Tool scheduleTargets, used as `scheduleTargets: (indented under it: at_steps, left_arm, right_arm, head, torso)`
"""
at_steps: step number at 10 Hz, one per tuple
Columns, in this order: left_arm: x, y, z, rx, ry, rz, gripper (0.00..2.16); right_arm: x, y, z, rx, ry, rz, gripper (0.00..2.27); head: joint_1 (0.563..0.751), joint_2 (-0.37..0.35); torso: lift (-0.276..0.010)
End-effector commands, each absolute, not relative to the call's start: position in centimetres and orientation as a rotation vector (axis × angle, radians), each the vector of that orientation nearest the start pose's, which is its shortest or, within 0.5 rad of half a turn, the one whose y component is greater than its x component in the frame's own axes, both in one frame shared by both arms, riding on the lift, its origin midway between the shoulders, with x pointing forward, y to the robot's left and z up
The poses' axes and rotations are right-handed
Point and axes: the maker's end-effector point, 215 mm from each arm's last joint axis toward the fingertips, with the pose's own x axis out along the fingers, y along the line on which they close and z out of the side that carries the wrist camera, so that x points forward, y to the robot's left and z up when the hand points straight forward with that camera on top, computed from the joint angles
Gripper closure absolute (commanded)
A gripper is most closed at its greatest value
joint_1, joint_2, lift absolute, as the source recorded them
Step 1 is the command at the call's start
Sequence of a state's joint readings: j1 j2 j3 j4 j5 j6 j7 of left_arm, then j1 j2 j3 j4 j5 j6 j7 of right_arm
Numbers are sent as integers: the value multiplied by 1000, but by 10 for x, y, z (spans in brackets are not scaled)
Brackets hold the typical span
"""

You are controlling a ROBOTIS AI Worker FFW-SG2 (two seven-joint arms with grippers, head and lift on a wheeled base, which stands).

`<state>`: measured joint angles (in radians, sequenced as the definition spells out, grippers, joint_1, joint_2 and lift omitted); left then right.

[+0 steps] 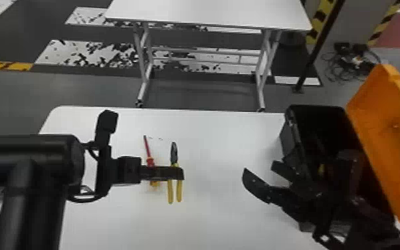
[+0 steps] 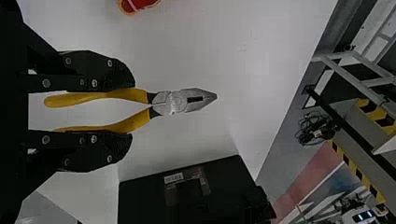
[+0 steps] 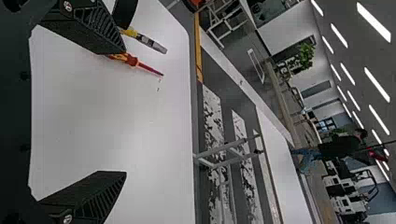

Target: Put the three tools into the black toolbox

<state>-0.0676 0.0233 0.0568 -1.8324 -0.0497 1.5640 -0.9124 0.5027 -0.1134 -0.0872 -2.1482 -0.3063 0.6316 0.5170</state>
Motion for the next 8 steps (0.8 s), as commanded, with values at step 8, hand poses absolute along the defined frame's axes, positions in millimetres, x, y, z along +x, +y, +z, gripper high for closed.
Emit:
scheduleTargets:
  at_steps: [8]
  left_arm:
    - [364,46,-439,-800,1123,-944,1865]
  right_arm:
    - [398,-189,-415,283,509,466,80]
  head:
    - [695,-186]
  torso:
    - [-51]
